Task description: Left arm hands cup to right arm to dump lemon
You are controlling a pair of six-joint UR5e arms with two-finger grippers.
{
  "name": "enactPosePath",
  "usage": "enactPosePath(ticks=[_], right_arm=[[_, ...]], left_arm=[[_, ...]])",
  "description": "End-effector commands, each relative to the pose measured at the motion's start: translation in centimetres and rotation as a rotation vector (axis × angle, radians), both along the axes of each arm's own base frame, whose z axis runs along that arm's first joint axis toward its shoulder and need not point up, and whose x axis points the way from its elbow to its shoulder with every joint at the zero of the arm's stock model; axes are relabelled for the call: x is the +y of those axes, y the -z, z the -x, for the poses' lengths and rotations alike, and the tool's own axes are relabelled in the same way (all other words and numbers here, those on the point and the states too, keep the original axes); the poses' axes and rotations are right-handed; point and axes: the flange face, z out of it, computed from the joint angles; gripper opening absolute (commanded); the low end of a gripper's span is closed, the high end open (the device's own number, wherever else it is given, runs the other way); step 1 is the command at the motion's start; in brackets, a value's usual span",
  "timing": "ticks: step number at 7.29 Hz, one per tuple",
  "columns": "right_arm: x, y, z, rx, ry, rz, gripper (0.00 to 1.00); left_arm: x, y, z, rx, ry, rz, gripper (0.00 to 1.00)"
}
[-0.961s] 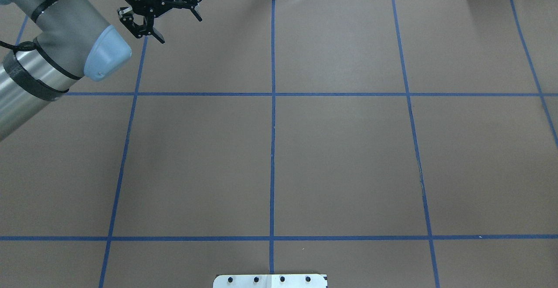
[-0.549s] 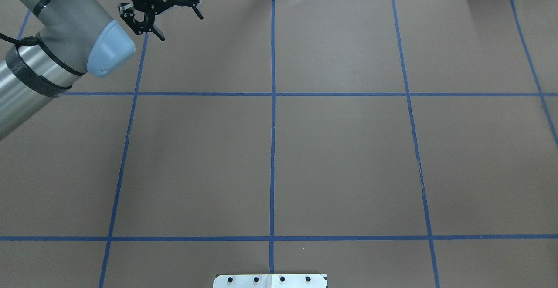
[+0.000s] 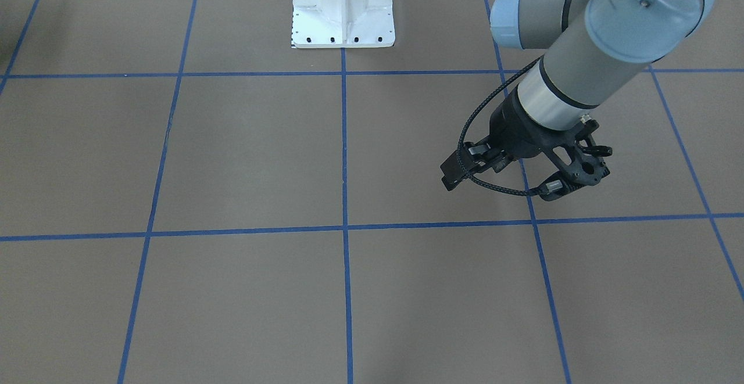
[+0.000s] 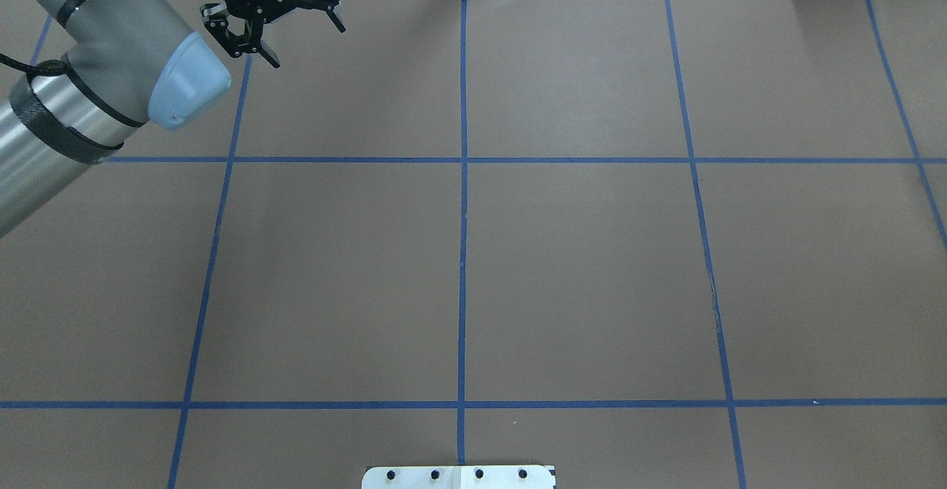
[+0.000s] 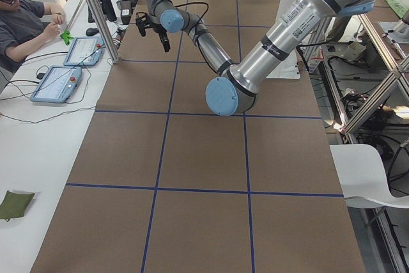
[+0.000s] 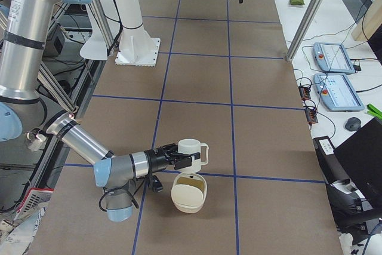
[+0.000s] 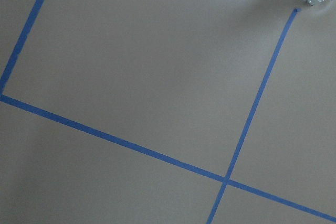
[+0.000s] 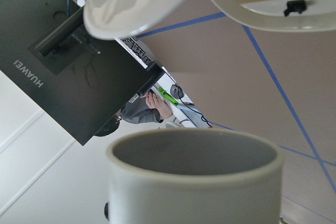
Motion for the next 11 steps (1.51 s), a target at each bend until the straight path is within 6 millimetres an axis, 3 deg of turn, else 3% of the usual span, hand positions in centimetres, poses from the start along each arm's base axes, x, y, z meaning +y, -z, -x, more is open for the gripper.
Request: enactPosePath(ticks=[1, 7, 8, 9, 10, 11], right_arm=[[-0.1, 0.6, 0.1, 0.227, -0.016, -0.162, 0.19], [2.0, 0.5, 1.5, 0.911, 0.038, -0.652, 0.18], [1.4, 1.9, 1.2, 0.994, 0.029, -0.729, 0.18], [-0.5, 4.6, -0.4, 1.068, 0.045, -0.757, 0.18], [-3.5, 8.7, -3.1, 1.170, 0.078, -0.790, 0.18], [-5.7, 11.3, -4.7, 1.305, 0.099, -0.845, 0.18]], left_arm=[[-0.1, -0.1, 0.1, -0.001, 0.002, 0.001, 1.00], [-0.2, -0.2, 0.3, -0.002, 0.004, 0.001, 1.00], [-0.2, -0.2, 0.2, -0.002, 0.003, 0.002, 1.00], [-0.2, -0.2, 0.2, -0.002, 0.003, 0.002, 1.00], [-0.1, -0.1, 0.2, -0.001, 0.002, -0.002, 1.00], [-0.3, -0.3, 0.6, -0.006, -0.017, -0.041, 1.00]])
